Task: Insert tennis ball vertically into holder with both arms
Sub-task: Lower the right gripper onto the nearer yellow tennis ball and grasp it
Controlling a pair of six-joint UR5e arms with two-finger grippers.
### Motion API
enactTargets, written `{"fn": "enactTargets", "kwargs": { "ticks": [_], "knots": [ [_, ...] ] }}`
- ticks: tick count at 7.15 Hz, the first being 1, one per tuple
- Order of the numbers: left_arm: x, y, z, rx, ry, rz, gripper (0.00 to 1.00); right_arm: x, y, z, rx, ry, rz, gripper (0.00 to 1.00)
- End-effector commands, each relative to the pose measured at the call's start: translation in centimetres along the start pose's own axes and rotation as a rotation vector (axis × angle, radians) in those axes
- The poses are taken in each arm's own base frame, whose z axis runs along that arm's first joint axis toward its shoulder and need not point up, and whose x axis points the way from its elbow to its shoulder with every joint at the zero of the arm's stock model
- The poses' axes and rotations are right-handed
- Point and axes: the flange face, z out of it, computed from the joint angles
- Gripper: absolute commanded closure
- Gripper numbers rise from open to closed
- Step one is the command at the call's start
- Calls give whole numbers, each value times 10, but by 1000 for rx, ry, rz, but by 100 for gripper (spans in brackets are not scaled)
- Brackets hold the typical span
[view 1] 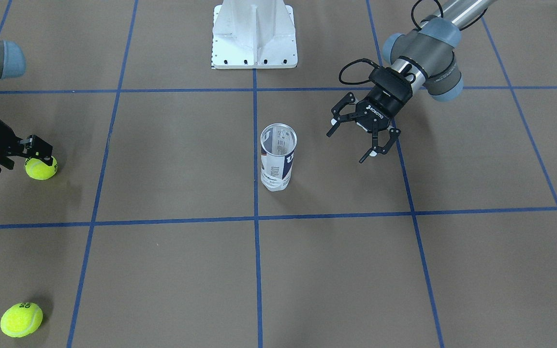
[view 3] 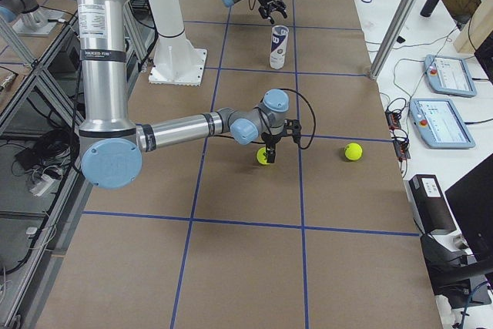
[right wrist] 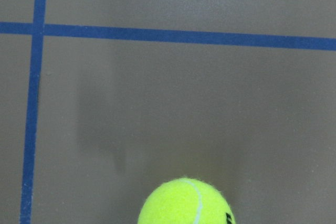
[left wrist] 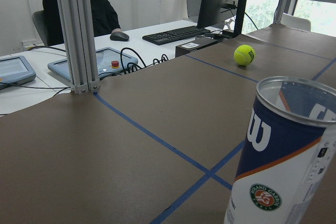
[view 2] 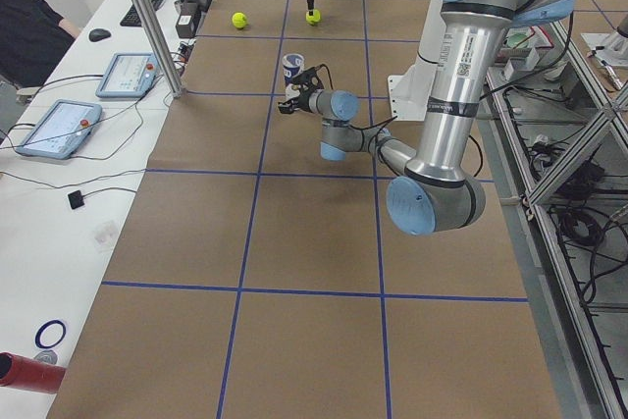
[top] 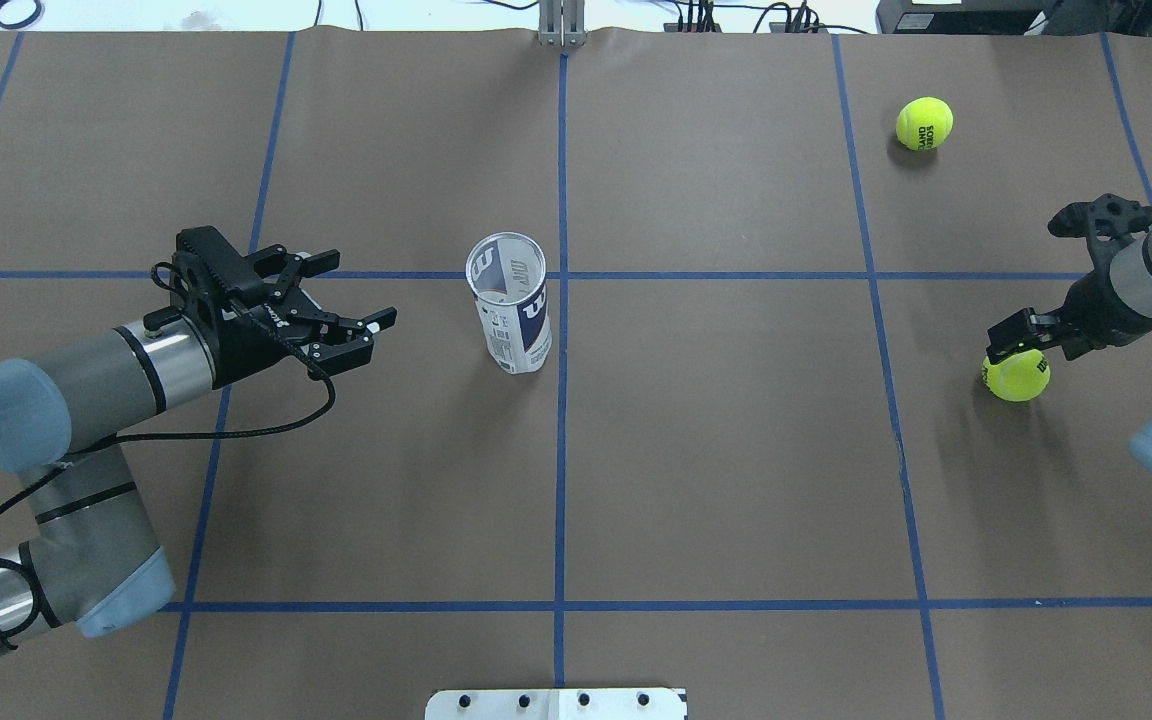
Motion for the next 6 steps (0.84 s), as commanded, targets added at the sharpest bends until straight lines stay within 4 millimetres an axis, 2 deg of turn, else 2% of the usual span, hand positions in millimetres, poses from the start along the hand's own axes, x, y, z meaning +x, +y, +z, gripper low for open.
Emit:
{"fn": "enactTargets", "kwargs": {
  "ticks": [1,3,4,6],
  "knots": [
    [0,0,0,0,0,3,1,-10,-4,14,-10,14,-19,0],
    [0,0,0,0,0,6,1,-6,-6,25,-22,27,-14,0],
    [0,1,0,-1,-1,8,1,-7,-5,26,-25,26,-17,6],
    [0,0,0,0,0,8,1,-10,-5,28,-35,17,-17,48]
  ]
}}
